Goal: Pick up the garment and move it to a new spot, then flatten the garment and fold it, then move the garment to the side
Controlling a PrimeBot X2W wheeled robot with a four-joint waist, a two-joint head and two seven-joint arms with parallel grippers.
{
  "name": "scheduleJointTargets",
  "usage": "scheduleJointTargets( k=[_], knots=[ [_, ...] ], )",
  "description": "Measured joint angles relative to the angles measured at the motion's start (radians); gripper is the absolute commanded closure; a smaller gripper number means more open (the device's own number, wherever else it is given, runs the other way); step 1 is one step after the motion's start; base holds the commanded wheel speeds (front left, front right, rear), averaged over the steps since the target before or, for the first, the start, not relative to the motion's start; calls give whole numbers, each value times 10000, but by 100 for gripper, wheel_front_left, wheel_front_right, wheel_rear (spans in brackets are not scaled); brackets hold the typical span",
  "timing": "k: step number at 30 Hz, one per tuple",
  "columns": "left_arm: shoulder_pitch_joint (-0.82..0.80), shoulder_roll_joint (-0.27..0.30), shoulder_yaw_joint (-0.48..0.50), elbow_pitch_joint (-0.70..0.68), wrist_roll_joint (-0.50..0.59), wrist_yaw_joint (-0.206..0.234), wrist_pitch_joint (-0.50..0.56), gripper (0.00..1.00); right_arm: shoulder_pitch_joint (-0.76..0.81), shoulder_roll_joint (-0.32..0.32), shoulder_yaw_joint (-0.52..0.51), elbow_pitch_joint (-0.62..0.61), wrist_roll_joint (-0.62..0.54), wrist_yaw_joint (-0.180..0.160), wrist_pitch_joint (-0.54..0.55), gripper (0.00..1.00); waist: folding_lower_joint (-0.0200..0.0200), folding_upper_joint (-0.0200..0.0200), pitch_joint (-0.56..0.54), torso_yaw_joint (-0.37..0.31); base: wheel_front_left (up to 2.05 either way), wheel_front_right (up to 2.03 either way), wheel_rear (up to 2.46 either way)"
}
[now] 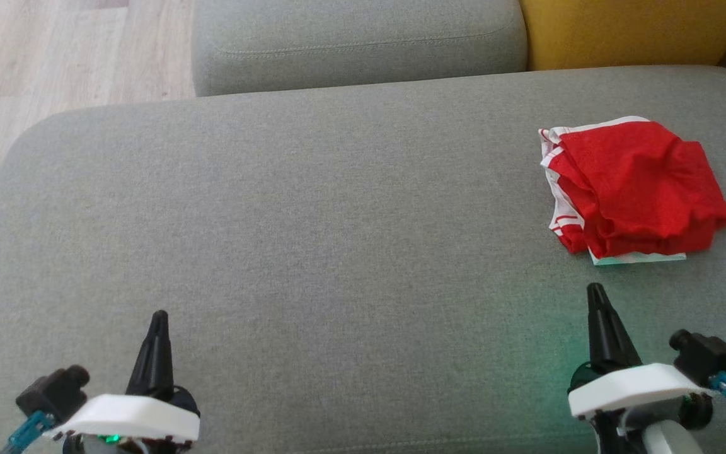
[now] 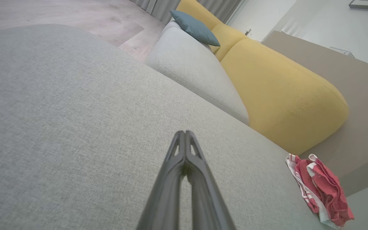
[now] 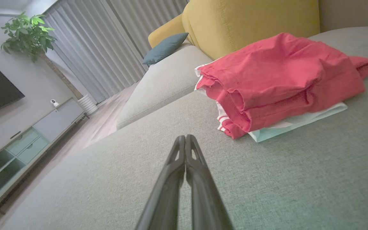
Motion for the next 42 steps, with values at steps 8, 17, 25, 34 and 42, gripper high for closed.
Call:
scheduleJointTargets(
  k=[8, 17, 25, 34, 42],
  knots=[
    [-119, 0, 190, 54, -792, -2, 207, 100, -6, -6, -138, -21, 943, 0, 198, 100, 0, 0, -1, 16, 0, 0, 0],
    [-231, 0, 244, 102, -1687, -4, 458, 100, -12, -15, -230, -75, 1996, 0, 407, 100, 0, 0, -3, 33, 0, 0, 0],
    [-264, 0, 295, 142, -2477, -6, 711, 100, -18, -23, -405, -134, 2928, 0, 639, 100, 0, 0, -4, 49, 0, 0, 0],
    [-470, 0, 474, 165, -3367, -75, 976, 100, -50, -31, -525, -190, 3950, 0, 830, 100, 0, 0, -5, 67, 0, 0, 0],
    [-545, 0, 554, 222, -4134, -77, 1214, 100, -58, -35, -660, -228, 4865, 0, 1091, 100, 0, 0, -6, 82, 0, 0, 0]
  ],
)
